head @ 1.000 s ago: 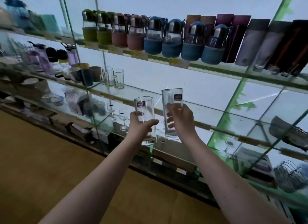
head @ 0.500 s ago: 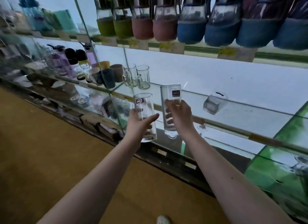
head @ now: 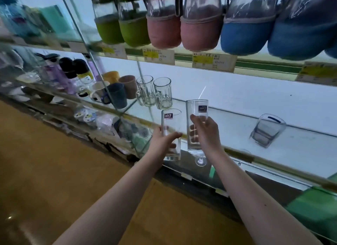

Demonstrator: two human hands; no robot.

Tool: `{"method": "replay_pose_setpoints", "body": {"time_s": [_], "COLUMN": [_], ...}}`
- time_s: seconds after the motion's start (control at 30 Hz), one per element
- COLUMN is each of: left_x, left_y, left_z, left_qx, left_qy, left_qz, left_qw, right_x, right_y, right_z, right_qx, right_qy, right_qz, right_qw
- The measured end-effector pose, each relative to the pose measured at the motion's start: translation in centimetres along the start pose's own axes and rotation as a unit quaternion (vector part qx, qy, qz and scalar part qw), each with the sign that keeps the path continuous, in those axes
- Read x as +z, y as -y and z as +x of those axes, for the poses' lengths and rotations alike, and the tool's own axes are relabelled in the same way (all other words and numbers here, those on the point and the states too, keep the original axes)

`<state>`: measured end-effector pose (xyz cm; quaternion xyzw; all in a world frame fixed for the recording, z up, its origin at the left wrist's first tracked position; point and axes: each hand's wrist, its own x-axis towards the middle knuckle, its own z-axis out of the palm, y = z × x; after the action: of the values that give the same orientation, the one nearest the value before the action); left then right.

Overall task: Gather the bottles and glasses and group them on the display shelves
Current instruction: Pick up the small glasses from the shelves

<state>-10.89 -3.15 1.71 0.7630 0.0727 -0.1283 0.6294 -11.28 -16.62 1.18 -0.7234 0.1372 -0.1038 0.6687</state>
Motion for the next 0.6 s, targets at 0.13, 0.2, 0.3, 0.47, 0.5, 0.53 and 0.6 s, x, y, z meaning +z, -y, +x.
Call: {"method": "replay_pose_setpoints", "body": {"time_s": [0.13, 0.2, 0.3, 0.47, 0.5, 0.53, 0.6], "left_x": [-0.2, -0.6, -1.2, -2.0, -2.0, -2.0, -1.7], "left_y": [-0.1, -0.6, -1.6, -2.9, -2.9, -3.1, -2.9], "left_z": [2.4, 4.3, 6.9, 11.0, 11.5, 12.6, 13.5], "left_qx": [-0.001, 0.007, 0.008, 0.052, 0.06, 0.07, 0.086], "left_qy": [0.022, 0.04, 0.054, 0.073, 0.071, 0.083, 0.089], "left_qz": [0.014, 0.017, 0.021, 0.055, 0.056, 0.056, 0.052], "left_qw": [1.0, 0.999, 0.998, 0.995, 0.994, 0.993, 0.991], "right_x": [0.2, 0.6, 1.3, 3.3, 3.5, 3.8, 4.1], "right_y": [-0.5, -0.6, -0.2, 1.3, 1.4, 1.4, 1.4], "right_z": [1.4, 2.2, 3.3, 5.3, 5.5, 6.0, 6.3], "right_qx": [0.007, 0.005, 0.015, 0.017, 0.017, 0.015, 0.008], "right_qy": [-0.02, -0.038, -0.064, -0.128, -0.138, -0.159, -0.183], "right_qz": [-0.008, -0.013, -0.03, -0.056, -0.062, -0.065, -0.069], "right_qw": [1.0, 0.999, 0.997, 0.99, 0.988, 0.985, 0.981]}}
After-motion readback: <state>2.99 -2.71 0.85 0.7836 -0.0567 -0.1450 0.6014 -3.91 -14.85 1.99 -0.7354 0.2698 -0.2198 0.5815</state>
